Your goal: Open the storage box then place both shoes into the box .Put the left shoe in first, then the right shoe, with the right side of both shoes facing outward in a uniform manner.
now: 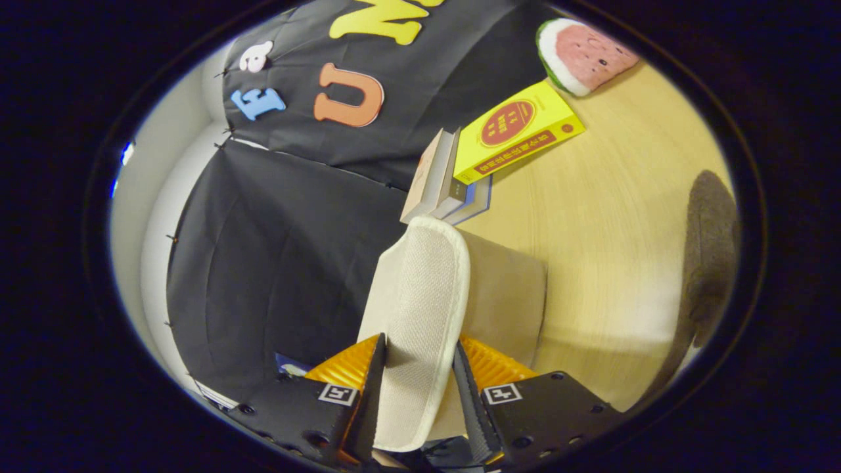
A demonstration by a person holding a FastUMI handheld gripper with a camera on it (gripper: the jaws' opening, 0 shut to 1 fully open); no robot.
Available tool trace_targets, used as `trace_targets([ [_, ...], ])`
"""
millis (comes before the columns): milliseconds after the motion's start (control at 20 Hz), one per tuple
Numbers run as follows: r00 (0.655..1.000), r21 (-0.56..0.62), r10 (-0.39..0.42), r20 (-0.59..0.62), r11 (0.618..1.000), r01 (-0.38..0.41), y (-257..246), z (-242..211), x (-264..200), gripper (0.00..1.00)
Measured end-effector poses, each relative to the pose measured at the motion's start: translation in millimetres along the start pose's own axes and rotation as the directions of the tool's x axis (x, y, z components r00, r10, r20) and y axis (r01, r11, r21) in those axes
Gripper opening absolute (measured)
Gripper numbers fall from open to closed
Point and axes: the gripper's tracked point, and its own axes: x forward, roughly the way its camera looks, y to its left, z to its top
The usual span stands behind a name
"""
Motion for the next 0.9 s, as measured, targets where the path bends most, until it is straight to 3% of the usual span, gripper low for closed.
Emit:
trace_targets([
  [100, 0.998, -0.025, -0.053, 0.024, 0.998, 0.054, 3.5, -0.5, -5.4, 0.55],
  [450, 0.992, -0.015, -0.123, 0.035, 0.992, 0.124, 22.3, -1.4, -18.8, 0.11],
  [550, 0.987, -0.040, -0.155, 0.035, 0.987, 0.157, 22.9, 2.7, -5.7, 0.10],
  [600, 0.985, -0.064, -0.168, 0.035, 0.983, 0.170, 34.3, 3.2, -25.0, 0.03],
  [700, 0.984, -0.088, -0.173, 0.049, 0.980, 0.177, 47.4, 4.2, -24.8, 0.03],
  [900, 0.990, -0.098, -0.123, 0.070, 0.987, 0.130, 97.2, 10.0, -31.9, 0.03],
])
